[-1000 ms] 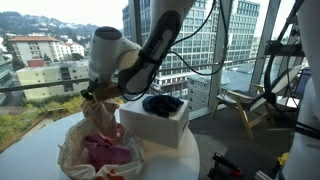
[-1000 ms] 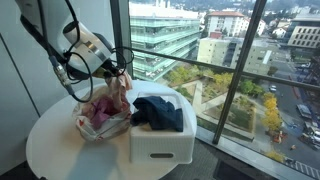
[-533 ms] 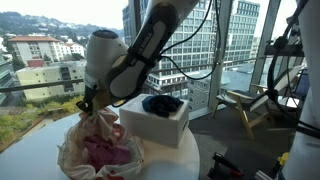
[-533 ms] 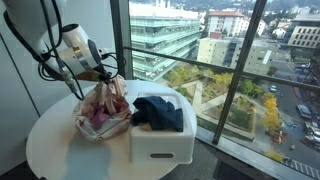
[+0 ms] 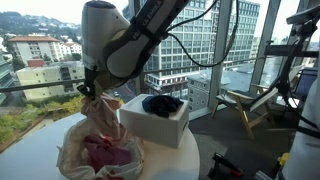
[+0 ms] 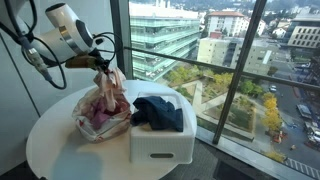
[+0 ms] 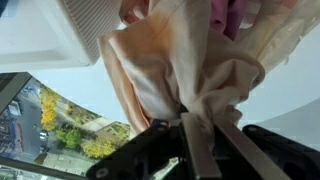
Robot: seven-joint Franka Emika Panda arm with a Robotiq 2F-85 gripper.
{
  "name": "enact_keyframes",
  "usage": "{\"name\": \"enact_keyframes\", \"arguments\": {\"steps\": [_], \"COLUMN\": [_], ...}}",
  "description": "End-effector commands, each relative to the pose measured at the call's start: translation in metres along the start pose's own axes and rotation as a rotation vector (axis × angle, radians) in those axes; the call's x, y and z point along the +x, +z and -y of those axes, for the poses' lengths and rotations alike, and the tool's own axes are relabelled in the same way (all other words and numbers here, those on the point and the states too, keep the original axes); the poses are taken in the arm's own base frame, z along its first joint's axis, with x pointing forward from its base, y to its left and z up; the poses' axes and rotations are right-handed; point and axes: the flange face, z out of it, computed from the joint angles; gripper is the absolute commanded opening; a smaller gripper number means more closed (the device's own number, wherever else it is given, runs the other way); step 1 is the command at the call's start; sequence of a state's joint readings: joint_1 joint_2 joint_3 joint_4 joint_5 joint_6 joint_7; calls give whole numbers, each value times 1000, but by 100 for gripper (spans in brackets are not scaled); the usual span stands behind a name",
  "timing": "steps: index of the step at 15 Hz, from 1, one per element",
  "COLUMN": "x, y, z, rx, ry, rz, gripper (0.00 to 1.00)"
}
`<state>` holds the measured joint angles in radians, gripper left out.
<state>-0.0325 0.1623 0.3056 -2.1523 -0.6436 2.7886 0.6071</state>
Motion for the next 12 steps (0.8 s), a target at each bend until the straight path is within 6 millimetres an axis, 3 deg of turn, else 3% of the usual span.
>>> {"name": "enact_keyframes", "arguments": {"steps": [1, 6, 10, 12], "x": [-8, -15, -20, -23], "y": [-22, -40, -69, -71], "z": [-2, -4, -6, -5], "rx": [-12, -23, -44, -49], "ry": [-49, -80, -86, -99], "rz": [17, -16, -76, -47], "gripper": [3, 3, 3, 3]}}
